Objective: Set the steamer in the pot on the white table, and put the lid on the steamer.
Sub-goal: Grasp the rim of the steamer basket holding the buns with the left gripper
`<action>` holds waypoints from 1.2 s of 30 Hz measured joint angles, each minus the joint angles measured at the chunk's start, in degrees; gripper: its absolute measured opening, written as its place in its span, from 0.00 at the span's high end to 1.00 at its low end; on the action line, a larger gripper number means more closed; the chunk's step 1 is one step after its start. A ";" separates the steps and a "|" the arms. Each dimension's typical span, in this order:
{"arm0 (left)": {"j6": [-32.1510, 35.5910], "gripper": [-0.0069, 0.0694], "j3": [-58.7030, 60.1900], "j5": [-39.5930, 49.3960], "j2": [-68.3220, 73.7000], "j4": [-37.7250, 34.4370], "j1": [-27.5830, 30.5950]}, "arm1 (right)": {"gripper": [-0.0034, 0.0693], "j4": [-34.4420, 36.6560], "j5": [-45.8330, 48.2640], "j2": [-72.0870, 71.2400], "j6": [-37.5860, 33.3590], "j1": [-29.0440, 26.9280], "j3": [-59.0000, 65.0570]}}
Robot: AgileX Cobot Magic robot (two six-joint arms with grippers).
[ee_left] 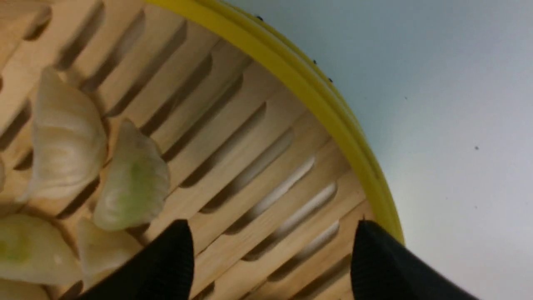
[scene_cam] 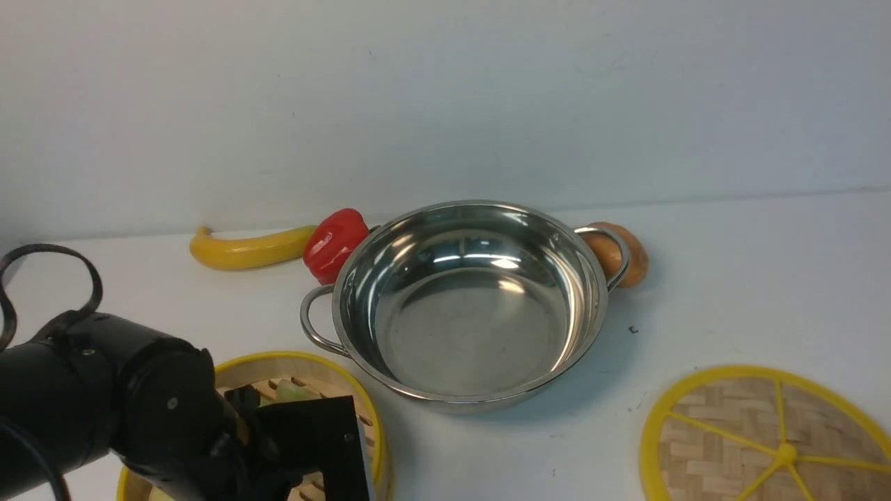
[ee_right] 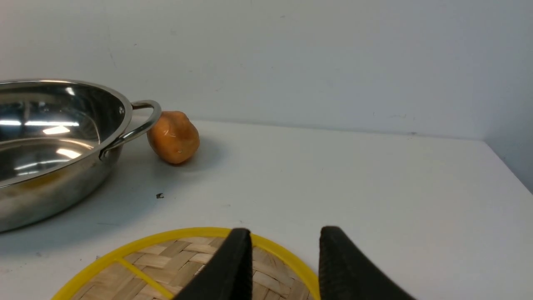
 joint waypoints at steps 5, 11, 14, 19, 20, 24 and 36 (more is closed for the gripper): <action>-1.08 0.29 0.00 1.38 0.94 -0.65 -0.54 | 0.61 0.00 0.00 0.00 0.00 0.00 0.00; -1.98 0.29 -1.77 5.71 -2.03 0.31 -1.73 | 0.61 -0.05 0.00 0.00 0.00 0.00 0.00; -4.54 0.29 -3.80 5.97 -3.77 2.52 -1.73 | 0.61 0.00 0.00 0.00 0.00 0.00 0.00; -8.28 0.29 -7.23 10.89 -4.90 3.82 -1.73 | 0.61 0.07 0.00 0.00 0.00 0.00 0.00; -8.48 0.29 -7.70 12.09 -4.97 3.82 -1.73 | 0.61 0.02 0.00 0.00 0.00 0.00 0.00; -7.24 0.30 -8.12 16.63 -5.02 0.66 -1.73 | 0.61 0.02 0.00 0.00 0.00 0.00 0.00; -7.03 0.30 -7.63 19.18 -2.42 -5.18 -2.13 | 0.61 0.02 0.00 0.00 0.00 0.00 0.00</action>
